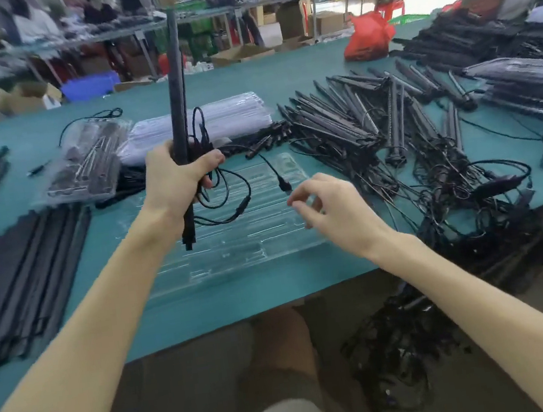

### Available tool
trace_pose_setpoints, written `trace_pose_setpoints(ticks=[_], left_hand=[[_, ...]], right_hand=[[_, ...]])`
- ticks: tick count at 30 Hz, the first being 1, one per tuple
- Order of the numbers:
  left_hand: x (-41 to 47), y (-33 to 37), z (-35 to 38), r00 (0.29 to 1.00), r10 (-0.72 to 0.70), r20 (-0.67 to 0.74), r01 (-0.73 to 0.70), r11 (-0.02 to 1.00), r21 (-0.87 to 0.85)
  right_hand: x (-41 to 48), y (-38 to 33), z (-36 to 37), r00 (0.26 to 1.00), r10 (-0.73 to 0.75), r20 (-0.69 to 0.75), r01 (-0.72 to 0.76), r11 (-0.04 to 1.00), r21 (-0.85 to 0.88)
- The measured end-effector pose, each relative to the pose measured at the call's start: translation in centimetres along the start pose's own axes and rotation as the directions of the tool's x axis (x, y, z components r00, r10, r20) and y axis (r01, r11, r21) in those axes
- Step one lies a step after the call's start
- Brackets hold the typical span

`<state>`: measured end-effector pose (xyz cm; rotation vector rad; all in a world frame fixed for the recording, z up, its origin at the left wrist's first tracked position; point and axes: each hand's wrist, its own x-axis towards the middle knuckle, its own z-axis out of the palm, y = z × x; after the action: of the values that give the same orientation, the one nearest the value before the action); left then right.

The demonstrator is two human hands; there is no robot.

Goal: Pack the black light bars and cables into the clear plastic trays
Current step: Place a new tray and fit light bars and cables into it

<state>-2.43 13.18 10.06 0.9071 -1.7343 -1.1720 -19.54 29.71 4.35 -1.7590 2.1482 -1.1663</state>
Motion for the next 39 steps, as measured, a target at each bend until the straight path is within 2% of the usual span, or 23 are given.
trace_pose_setpoints(ticks=[3, 10, 15, 17, 20, 23, 25, 27, 30, 35, 36, 37, 39], left_hand=[[-0.6, -0.4, -2.8, 0.997, 0.082, -0.010, -0.081, 0.994, 0.074], [-1.3, -2.2, -5.8, 0.995, 0.101, -0.008, -0.100, 0.989, 0.111], [-1.5, -2.5, -2.4, 0.994, 0.060, 0.094, -0.062, 0.998, 0.017], [-1.7, -2.1, 0.0, 0.990, 0.004, 0.139, 0.004, 0.998, -0.055], [-1.9, -1.2, 3.3, 0.974, -0.108, 0.199, 0.142, 0.975, -0.170], [-1.8, -0.2, 5.6, 0.946, -0.209, 0.248, 0.284, 0.903, -0.321], [-1.7, 0.2, 6.5, 0.899, -0.299, 0.320, 0.411, 0.830, -0.377], [-1.7, 0.5, 7.3, 0.843, -0.363, 0.398, 0.520, 0.741, -0.425], [-1.5, 0.6, 8.3, 0.799, -0.398, 0.450, 0.595, 0.627, -0.503], [-1.1, 0.8, 10.3, 0.751, -0.412, 0.516, 0.650, 0.598, -0.469], [-1.1, 0.8, 10.5, 0.762, -0.397, 0.512, 0.635, 0.613, -0.470], [-0.9, 0.7, 10.5, 0.788, -0.368, 0.493, 0.591, 0.676, -0.441], [-0.5, 0.2, 10.0, 0.821, -0.302, 0.484, 0.465, 0.845, -0.262]], right_hand=[[1.8, -1.1, 3.3, 0.998, -0.014, 0.060, 0.012, 1.000, 0.022], [2.0, -0.9, 6.9, 0.996, -0.001, 0.090, -0.002, 1.000, 0.030], [2.0, -1.8, 5.9, 0.994, 0.050, 0.098, -0.082, 0.928, 0.364], [2.1, -2.4, 5.0, 0.990, 0.076, 0.115, -0.124, 0.859, 0.497], [2.4, -2.6, 3.4, 0.975, 0.101, 0.199, -0.212, 0.703, 0.679], [2.7, -2.2, 2.2, 0.954, 0.130, 0.269, -0.288, 0.644, 0.709], [2.7, -1.8, 1.7, 0.945, 0.169, 0.280, -0.325, 0.584, 0.744], [2.7, -1.7, 1.3, 0.952, 0.216, 0.217, -0.305, 0.603, 0.737], [3.1, -1.7, 0.5, 0.951, 0.247, 0.185, -0.303, 0.636, 0.709], [3.6, -1.3, -0.6, 0.916, 0.341, 0.210, -0.394, 0.679, 0.620], [3.5, -1.2, -0.8, 0.919, 0.345, 0.192, -0.390, 0.710, 0.587], [3.5, -0.9, -0.9, 0.924, 0.344, 0.164, -0.376, 0.756, 0.536], [3.4, -0.5, -1.4, 0.936, 0.338, 0.096, -0.347, 0.844, 0.409]])
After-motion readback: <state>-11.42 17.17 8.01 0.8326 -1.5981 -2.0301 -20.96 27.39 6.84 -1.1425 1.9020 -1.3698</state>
